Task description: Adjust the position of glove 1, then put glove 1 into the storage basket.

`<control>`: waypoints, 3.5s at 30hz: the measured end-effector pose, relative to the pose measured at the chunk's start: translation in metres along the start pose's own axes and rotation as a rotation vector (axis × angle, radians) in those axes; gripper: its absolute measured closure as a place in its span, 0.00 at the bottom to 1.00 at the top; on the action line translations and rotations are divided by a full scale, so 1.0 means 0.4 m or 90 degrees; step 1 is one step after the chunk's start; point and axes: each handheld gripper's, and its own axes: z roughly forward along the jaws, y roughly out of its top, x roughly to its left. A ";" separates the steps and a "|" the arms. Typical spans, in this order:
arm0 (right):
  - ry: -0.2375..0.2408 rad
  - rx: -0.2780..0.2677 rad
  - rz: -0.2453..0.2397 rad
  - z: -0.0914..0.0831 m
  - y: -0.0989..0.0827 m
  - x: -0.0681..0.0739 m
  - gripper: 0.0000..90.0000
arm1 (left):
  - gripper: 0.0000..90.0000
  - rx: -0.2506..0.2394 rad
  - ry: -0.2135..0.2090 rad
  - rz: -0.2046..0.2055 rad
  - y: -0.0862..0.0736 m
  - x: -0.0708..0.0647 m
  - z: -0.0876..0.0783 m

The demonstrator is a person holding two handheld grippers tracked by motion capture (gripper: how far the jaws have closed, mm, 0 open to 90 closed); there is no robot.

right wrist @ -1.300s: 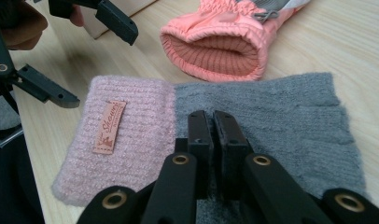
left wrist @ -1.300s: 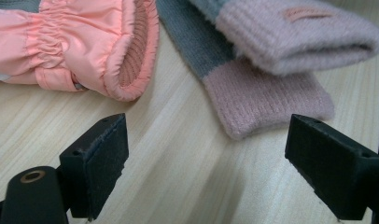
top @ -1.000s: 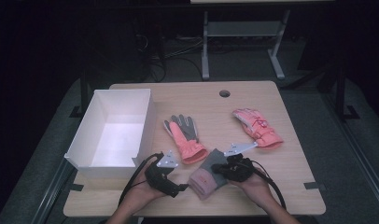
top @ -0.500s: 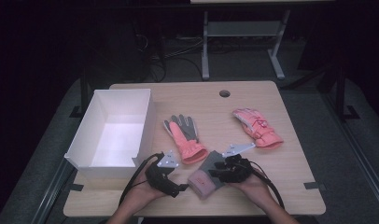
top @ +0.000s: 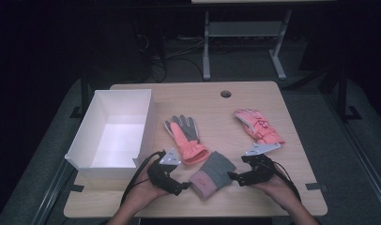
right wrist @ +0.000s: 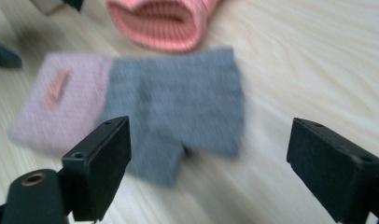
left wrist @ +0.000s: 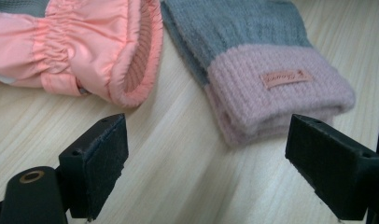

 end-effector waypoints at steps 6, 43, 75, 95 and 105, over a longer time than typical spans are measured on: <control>-0.031 0.002 -0.010 -0.032 -0.058 -0.034 0.08 | 0.14 0.009 0.002 0.002 0.033 -0.012 0.008; -0.064 -0.016 -0.006 -0.070 -0.095 -0.078 0.08 | 0.13 0.075 -0.020 -0.015 0.152 -0.049 0.210; -0.057 -0.019 0.001 -0.071 -0.095 -0.080 0.08 | 0.70 0.089 -0.137 -0.030 0.171 -0.043 0.179; -0.062 -0.024 0.010 -0.075 -0.098 -0.086 0.08 | 0.70 0.037 -0.150 -0.057 0.232 -0.009 0.059; -0.066 -0.020 0.009 -0.074 -0.100 -0.089 0.08 | 0.69 0.035 -0.132 -0.062 0.266 0.024 -0.007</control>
